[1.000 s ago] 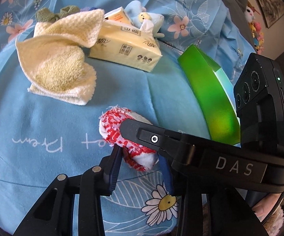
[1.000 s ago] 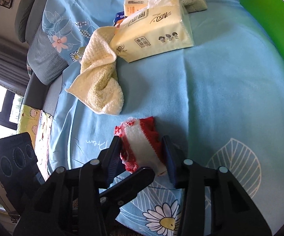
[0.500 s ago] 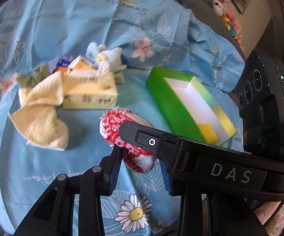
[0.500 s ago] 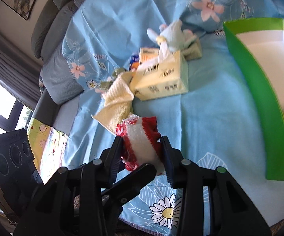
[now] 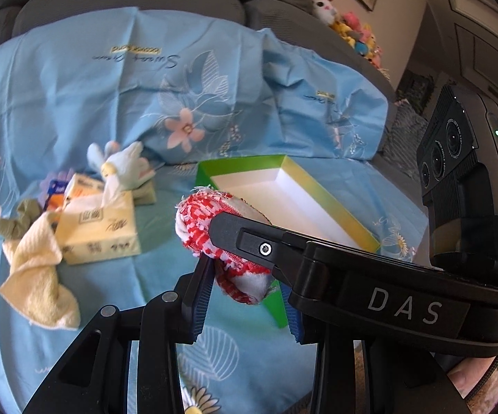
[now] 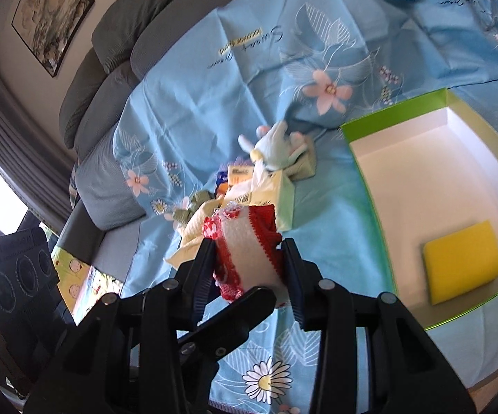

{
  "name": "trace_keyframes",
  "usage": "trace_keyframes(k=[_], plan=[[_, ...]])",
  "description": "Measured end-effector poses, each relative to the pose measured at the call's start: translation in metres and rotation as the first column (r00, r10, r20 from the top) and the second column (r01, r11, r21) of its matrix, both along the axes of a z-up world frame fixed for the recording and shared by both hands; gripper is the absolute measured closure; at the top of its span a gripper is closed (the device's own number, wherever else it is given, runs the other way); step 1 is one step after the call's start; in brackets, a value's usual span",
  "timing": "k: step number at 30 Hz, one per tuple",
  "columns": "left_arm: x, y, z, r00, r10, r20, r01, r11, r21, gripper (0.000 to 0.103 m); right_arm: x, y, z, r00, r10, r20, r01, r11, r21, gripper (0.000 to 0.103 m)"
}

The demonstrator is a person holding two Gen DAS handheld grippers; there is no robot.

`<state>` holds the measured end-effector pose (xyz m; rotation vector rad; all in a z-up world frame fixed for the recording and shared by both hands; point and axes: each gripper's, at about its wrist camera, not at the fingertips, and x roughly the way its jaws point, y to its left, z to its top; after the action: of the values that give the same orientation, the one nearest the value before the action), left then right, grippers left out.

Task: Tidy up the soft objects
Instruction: 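Carry the knitted ball into the green box and release it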

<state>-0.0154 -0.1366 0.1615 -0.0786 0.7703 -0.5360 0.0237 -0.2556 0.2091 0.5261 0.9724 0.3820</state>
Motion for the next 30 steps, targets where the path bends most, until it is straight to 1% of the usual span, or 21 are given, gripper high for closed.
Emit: trace_keyframes(k=[7, 10, 13, 17, 20, 22, 25, 30], plan=[[0.016, -0.045, 0.002, 0.997, -0.078, 0.017, 0.078, 0.997, 0.018, 0.065, 0.005, -0.049, 0.000, 0.994, -0.109, 0.013, 0.109, 0.994, 0.014, 0.064], [0.027, -0.063, -0.001, 0.992, -0.122, 0.017, 0.122, 0.992, 0.016, 0.065, 0.008, -0.067, -0.001, 0.988, -0.153, 0.020, 0.153, 0.988, 0.000, 0.064], [0.039, -0.081, -0.007, 0.987, -0.163, 0.007, 0.163, 0.987, 0.011, 0.065, 0.012, -0.087, -0.006, 0.980, -0.200, 0.015, 0.201, 0.980, -0.008, 0.064], [0.057, -0.101, -0.015, 0.977, -0.212, -0.010, 0.211, 0.977, -0.018, 0.065, 0.021, -0.108, -0.013, 0.968, -0.249, 0.005, 0.249, 0.968, -0.040, 0.064], [0.073, -0.113, -0.024, 0.970, -0.240, -0.043, 0.238, 0.970, -0.049, 0.065, 0.029, -0.121, -0.019, 0.960, -0.281, -0.012, 0.280, 0.958, -0.054, 0.064], [0.080, -0.119, -0.032, 0.963, -0.260, -0.065, 0.256, 0.965, -0.060, 0.065, 0.034, -0.128, -0.026, 0.955, -0.296, -0.030, 0.293, 0.953, -0.079, 0.064], [0.087, -0.128, -0.044, 0.954, -0.282, -0.098, 0.277, 0.959, -0.061, 0.065, 0.037, -0.136, -0.038, 0.947, -0.318, -0.056, 0.311, 0.945, -0.100, 0.064], [0.098, -0.140, -0.063, 0.940, -0.299, -0.163, 0.293, 0.954, -0.064, 0.065, 0.042, -0.148, -0.060, 0.933, -0.340, -0.115, 0.329, 0.939, -0.103, 0.064]])
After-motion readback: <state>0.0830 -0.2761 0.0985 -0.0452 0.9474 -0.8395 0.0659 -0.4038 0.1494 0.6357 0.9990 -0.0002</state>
